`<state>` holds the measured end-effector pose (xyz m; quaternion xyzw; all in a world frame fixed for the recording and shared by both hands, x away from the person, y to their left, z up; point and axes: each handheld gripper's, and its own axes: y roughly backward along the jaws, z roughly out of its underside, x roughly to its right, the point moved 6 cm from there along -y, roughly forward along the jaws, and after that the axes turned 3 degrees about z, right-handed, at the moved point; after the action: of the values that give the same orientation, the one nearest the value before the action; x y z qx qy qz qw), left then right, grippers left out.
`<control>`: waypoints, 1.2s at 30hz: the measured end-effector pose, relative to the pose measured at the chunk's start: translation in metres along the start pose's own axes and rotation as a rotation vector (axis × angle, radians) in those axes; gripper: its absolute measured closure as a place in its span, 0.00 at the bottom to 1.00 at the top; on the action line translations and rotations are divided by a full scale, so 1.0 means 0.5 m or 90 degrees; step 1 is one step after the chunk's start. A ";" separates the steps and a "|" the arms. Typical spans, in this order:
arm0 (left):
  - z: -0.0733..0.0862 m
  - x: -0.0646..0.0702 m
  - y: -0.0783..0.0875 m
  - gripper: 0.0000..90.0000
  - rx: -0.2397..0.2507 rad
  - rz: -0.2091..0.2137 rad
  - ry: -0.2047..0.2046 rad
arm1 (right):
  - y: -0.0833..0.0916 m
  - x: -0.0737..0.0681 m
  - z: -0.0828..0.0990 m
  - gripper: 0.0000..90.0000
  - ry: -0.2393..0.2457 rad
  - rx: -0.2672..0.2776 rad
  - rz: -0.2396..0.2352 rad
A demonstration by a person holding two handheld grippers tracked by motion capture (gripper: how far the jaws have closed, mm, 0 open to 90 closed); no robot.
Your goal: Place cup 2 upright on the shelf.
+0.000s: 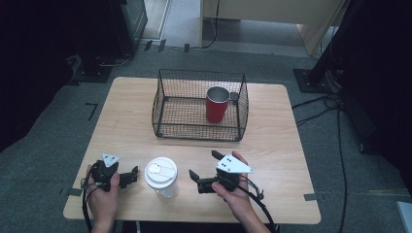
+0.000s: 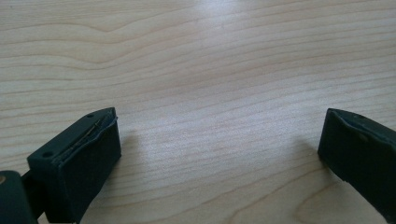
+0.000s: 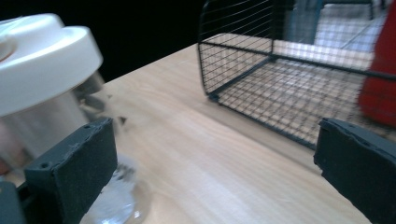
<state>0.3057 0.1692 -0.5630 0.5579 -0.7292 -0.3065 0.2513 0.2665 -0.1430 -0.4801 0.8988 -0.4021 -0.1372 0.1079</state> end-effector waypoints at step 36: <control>0.000 0.000 0.000 0.00 0.000 0.000 0.000 | -0.031 -0.115 0.028 0.00 0.011 -0.007 -0.118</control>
<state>0.3057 0.1692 -0.5630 0.5579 -0.7292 -0.3063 0.2513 0.2358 -0.0908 -0.4886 0.9327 -0.3158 -0.1406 0.1032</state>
